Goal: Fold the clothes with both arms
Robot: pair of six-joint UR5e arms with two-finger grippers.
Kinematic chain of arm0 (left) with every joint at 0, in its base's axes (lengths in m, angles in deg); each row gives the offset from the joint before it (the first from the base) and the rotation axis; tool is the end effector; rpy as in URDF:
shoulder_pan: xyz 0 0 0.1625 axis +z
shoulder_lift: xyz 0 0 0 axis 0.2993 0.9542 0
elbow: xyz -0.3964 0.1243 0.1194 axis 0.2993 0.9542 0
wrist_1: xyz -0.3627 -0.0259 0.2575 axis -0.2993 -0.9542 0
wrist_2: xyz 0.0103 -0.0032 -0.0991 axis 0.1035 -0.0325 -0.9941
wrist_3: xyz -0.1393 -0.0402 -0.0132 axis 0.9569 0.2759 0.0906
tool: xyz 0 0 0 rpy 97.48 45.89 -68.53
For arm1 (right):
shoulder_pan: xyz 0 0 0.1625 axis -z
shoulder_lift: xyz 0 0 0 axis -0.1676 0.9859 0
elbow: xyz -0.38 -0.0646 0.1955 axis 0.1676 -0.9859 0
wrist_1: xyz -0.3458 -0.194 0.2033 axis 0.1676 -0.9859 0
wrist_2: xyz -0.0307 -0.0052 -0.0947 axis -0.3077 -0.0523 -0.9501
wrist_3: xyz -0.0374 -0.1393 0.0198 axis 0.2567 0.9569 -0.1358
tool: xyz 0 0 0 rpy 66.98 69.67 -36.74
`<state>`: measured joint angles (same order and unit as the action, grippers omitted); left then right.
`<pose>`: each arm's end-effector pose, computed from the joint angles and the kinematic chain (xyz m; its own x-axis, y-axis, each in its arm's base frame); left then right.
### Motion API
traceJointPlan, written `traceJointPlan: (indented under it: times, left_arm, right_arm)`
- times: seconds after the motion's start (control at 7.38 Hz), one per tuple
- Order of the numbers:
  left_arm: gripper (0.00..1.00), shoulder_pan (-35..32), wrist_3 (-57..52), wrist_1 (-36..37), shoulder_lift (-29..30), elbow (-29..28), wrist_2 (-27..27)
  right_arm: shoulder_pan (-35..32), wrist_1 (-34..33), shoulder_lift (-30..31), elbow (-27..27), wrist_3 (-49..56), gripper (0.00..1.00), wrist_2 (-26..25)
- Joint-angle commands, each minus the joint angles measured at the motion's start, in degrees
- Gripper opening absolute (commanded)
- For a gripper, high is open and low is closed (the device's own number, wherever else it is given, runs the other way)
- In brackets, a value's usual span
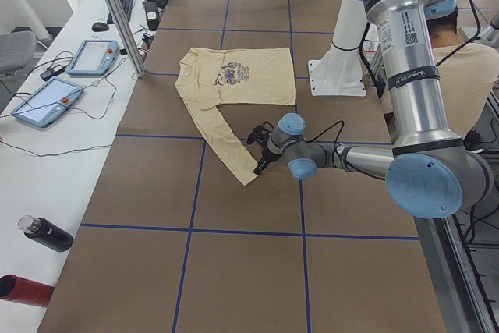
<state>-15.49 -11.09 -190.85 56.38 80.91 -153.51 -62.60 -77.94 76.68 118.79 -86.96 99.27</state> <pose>0.3299 -0.3515 0.6255 0.6828 0.4840 -0.5474 -0.1189 0.8128 0.5703 -0.0938 -0.4557 0.5209 0.7038 -0.0715 0.7068 -0.1526 0.9565 0.2486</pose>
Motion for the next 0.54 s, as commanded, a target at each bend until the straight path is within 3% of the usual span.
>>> traceJointPlan:
  times: [0.0,0.27,0.41]
  left_arm:
    - [0.64,0.0,-0.1,-0.7,0.1,-0.6,0.1]
    - [0.61,0.0,-0.1,-0.7,0.1,-0.6,0.1]
    - [0.54,0.0,-0.1,-0.7,0.1,-0.6,0.1]
  right_arm:
    - [0.0,0.0,0.0,-0.2,0.0,1.00,0.0]
    - [0.0,0.1,0.0,-0.2,-0.1,1.00,0.0]
    - [0.0,0.1,0.0,-0.2,0.0,1.00,0.0]
